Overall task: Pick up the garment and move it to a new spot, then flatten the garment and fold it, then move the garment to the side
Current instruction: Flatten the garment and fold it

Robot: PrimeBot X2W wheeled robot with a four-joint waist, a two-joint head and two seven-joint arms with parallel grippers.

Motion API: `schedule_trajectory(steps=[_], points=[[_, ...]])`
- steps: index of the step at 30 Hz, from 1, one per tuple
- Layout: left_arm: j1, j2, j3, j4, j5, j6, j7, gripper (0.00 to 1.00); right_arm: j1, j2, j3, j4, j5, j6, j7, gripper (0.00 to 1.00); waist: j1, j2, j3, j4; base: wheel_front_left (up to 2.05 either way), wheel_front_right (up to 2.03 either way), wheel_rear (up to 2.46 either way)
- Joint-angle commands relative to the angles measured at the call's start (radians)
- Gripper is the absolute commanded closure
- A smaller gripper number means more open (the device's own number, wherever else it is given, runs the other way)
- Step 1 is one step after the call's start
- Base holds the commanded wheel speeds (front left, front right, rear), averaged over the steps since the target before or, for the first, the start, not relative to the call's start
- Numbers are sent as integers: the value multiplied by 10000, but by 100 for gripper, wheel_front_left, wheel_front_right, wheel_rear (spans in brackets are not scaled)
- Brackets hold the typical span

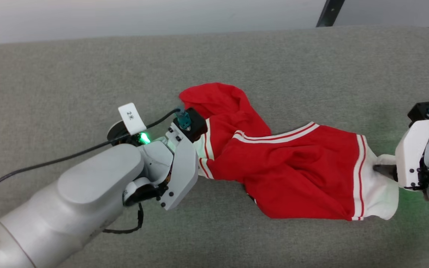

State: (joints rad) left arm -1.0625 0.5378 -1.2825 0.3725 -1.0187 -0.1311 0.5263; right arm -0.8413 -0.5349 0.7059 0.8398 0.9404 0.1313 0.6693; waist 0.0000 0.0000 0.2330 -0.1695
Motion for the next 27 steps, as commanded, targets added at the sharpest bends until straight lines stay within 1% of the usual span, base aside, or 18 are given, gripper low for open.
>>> schedule_trajectory(steps=[1,3,4,5,7,10,17,22,27], points=[[-107,-54,7,57,13,8,-39,100,-163,116,-14,288,77,-11,100,0,0,0,98,134,0,0,0],[-133,-106,6,101,-21,8,-60,100,-285,323,-4,712,157,-10,286,0,0,0,116,191,0,0,0],[-146,-137,6,137,-42,8,-69,100,-335,371,2,896,142,-10,319,53,0,0,116,224,0,0,0],[-154,-168,6,176,-76,8,-90,100,-383,441,40,1028,113,-11,296,100,0,0,109,249,0,0,0],[-164,-222,6,260,-135,8,-141,100,-444,536,19,1234,210,-10,246,100,0,0,66,282,0,0,0],[-146,-219,7,412,-188,8,-183,100,-606,505,12,1419,313,-11,241,100,0,0,-88,296,0,0,0],[-438,-168,8,786,-506,8,-317,100,-1159,401,115,1084,491,-11,66,100,0,0,-654,274,0,0,0],[-1066,-177,7,1348,-749,8,-470,100,-1820,499,250,401,606,-11,-545,100,0,0,-1232,242,0,0,0],[-2043,-190,100,2480,-610,10,-975,100,-2670,537,580,-412,286,-11,-1862,100,0,0,-1821,209,0,0,0]])
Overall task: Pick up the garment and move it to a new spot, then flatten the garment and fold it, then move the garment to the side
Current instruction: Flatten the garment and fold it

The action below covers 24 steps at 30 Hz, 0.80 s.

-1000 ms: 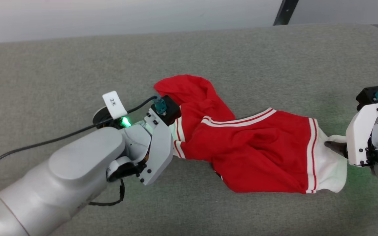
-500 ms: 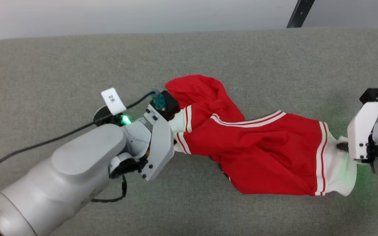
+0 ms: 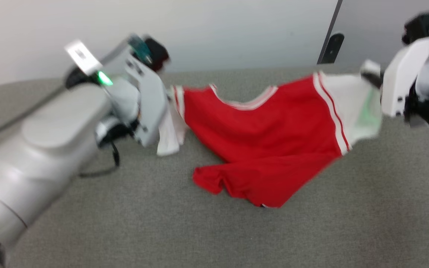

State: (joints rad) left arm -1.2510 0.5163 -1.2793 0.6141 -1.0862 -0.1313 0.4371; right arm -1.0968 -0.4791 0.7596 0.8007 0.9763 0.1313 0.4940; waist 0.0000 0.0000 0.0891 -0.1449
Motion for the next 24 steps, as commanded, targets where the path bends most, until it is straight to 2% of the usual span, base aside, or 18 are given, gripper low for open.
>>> schedule_trajectory(steps=[1,5,10,14,24], points=[[-372,0,107,308,108,12,-223,100,-312,-2,112,-131,-184,-11,-476,100,0,0,-499,-47,0,0,0],[-1356,-42,370,1357,381,15,-823,100,-1237,23,512,-269,-908,-11,-2188,100,0,0,-769,-79,0,0,0],[-2451,-120,574,2524,681,140,-1162,100,-2275,325,600,570,-1619,-11,-4196,100,0,0,-994,-60,0,0,0],[-3081,-197,805,3227,578,154,-1237,100,-2887,698,751,1338,-1582,-11,-4445,100,0,0,-1119,-51,0,0,0],[-3997,-566,1320,4581,409,458,-1999,100,-3735,1204,1139,2177,-1272,-11,-5052,100,0,0,-882,1,0,0,0]])
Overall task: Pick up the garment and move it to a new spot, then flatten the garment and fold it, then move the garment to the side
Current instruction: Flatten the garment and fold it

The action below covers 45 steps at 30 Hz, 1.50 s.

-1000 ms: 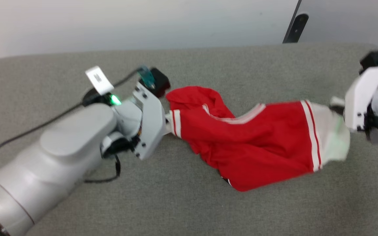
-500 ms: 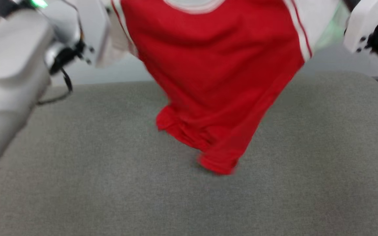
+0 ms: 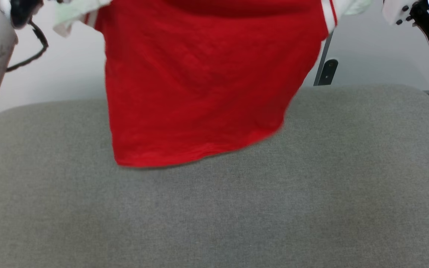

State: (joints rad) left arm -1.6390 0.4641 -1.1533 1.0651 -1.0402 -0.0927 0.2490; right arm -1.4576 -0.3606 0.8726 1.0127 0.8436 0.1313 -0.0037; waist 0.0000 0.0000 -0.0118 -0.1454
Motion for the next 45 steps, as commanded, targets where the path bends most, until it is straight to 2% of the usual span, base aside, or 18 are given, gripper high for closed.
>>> schedule_trajectory(steps=[1,5,10,11,14,18,21,27,31,34,36,40,45], points=[[-167,-107,81,145,-18,88,-252,100,-139,69,-31,129,182,-11,-113,100,0,0,224,11,0,0,0],[-647,-378,152,418,88,213,-717,100,-598,-8,71,328,218,-11,-482,100,0,0,1013,70,0,0,0],[-1681,-731,188,711,373,524,-1338,100,-1409,-67,17,733,7,-11,-1419,100,0,0,2586,110,0,0,0],[-1681,-731,188,711,373,524,-1338,100,-1409,-67,17,733,7,-11,-1419,100,0,0,2586,110,0,0,0],[-2550,-979,229,829,580,747,-1817,100,-2165,-122,-168,1161,-259,-11,-2191,100,0,0,3666,153,0,0,0],[-3587,-1367,272,884,823,878,-2509,100,-3107,-204,-526,1619,-868,-11,-2600,100,0,0,5023,288,0,0,0],[-4302,-1731,389,934,894,1029,-3068,100,-3981,-689,-1661,1007,-1736,-11,-2615,100,0,0,5887,484,0,0,0],[-5451,-2396,529,1035,1077,1292,-4343,100,-3599,-980,-4951,-888,-4818,-11,-2605,100,0,0,6964,972,0,0,0],[-5828,-2764,649,1207,1121,1306,-4824,100,-2752,-550,-7000,-1807,-6729,-11,-2603,100,0,0,7344,1302,0,0,0],[-6171,-2965,817,1275,1083,1317,-5011,100,-2511,-167,-8138,-2249,-7777,-11,-2607,100,0,0,7527,1497,0,0,0],[-6104,-3022,812,1363,1132,1215,-5058,100,-2204,143,-8446,-2247,-8318,-11,-2604,100,0,0,7650,1557,0,0,0],[-5575,-3046,797,1542,1133,913,-5111,100,-1988,590,-8711,-2007,-8617,-11,-2606,100,0,0,7747,1581,0,0,0],[-4489,-2918,684,1825,1082,600,-5118,100,-1415,987,-8029,-1264,-8105,-11,-2607,100,0,0,7253,1579,0,0,0]])
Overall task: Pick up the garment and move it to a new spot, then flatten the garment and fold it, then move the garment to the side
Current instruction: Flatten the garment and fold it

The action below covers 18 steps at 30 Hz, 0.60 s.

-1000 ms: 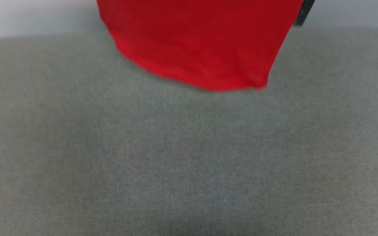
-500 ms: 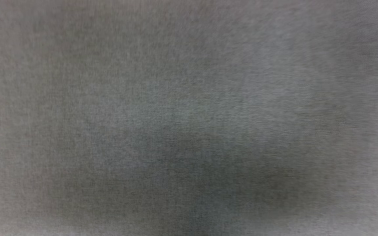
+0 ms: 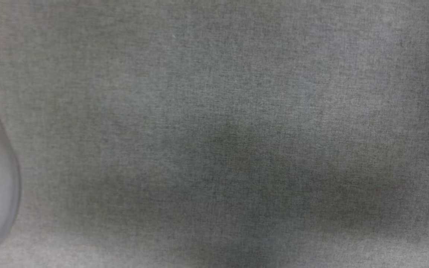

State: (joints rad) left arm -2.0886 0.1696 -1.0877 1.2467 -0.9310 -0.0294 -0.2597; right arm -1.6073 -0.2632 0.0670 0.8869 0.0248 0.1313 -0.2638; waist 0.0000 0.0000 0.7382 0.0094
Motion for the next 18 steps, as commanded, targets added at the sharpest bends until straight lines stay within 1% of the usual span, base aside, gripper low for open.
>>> schedule_trajectory(steps=[1,4,6,8,12,15,18], points=[[265,169,40,86,-68,-93,-11,100,150,36,292,120,229,-11,-8,100,0,0,-402,-4,0,0,0],[1358,345,-26,194,-176,-302,99,100,733,121,1357,764,1064,-11,-8,100,0,0,-1073,-35,0,0,0],[2046,425,-64,227,-303,-460,179,100,1069,-40,2119,998,1760,-11,13,100,0,0,-1594,-56,0,0,0],[2764,539,-120,264,-392,-595,251,100,1517,-345,2864,995,2454,-13,13,100,0,0,-2128,-49,0,0,0],[4393,600,-304,260,-449,-841,214,100,2850,-1082,4387,420,3785,-11,71,100,0,0,-3141,-36,0,0,0],[5570,699,-420,148,-552,-932,178,100,4038,-1770,5338,-347,4929,-11,160,100,0,0,-3899,-99,0,0,0],[6825,946,-551,-59,-694,-1001,145,100,5211,-2485,6080,-1249,5911,-11,257,100,0,0,-4492,-248,0,0,0]])
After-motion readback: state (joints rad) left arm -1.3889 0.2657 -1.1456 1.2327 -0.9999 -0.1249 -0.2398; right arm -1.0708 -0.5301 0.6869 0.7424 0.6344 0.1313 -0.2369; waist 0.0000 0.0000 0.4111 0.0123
